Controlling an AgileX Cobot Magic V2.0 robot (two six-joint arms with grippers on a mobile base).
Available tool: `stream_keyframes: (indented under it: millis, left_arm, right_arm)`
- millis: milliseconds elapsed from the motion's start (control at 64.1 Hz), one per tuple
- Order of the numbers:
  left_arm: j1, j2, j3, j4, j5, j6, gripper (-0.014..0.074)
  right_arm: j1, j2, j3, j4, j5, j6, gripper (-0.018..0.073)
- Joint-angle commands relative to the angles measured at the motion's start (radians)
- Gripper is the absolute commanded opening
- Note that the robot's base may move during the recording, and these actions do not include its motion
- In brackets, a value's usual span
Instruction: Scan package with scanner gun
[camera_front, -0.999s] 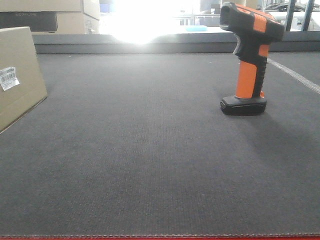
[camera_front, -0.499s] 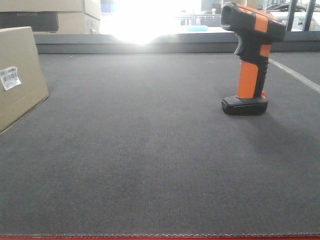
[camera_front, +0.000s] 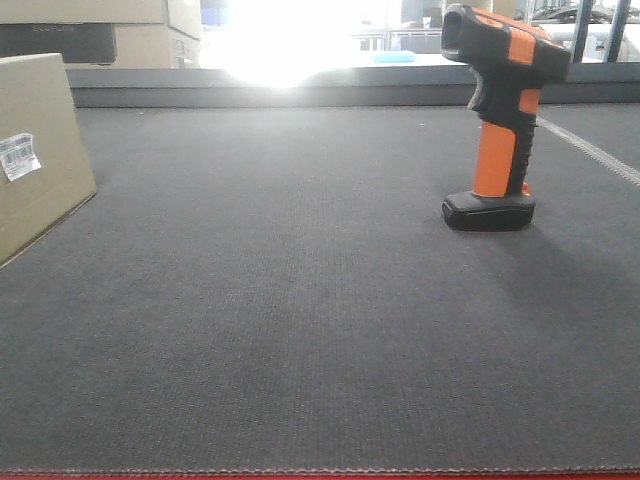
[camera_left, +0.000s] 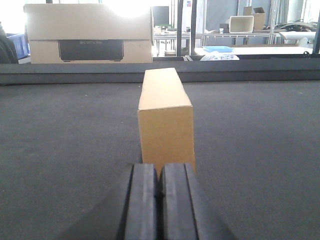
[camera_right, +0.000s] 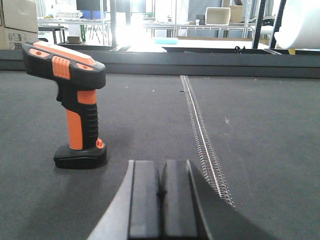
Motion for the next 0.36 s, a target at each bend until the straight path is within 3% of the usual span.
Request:
stream_keyframes:
  millis: [0, 343]
  left_arm:
    - [-0.004, -0.005, -0.002, 0.0, -0.013, -0.005, -0.0111]
    - [-0.004, -0.005, -0.002, 0.0, -0.013, -0.005, -0.0111]
  right_arm:
    - [-0.006, -0.003, 0.001, 0.004, -0.013, -0.01, -0.0154]
    - [-0.006, -0.003, 0.001, 0.004, -0.013, -0.01, -0.0154]
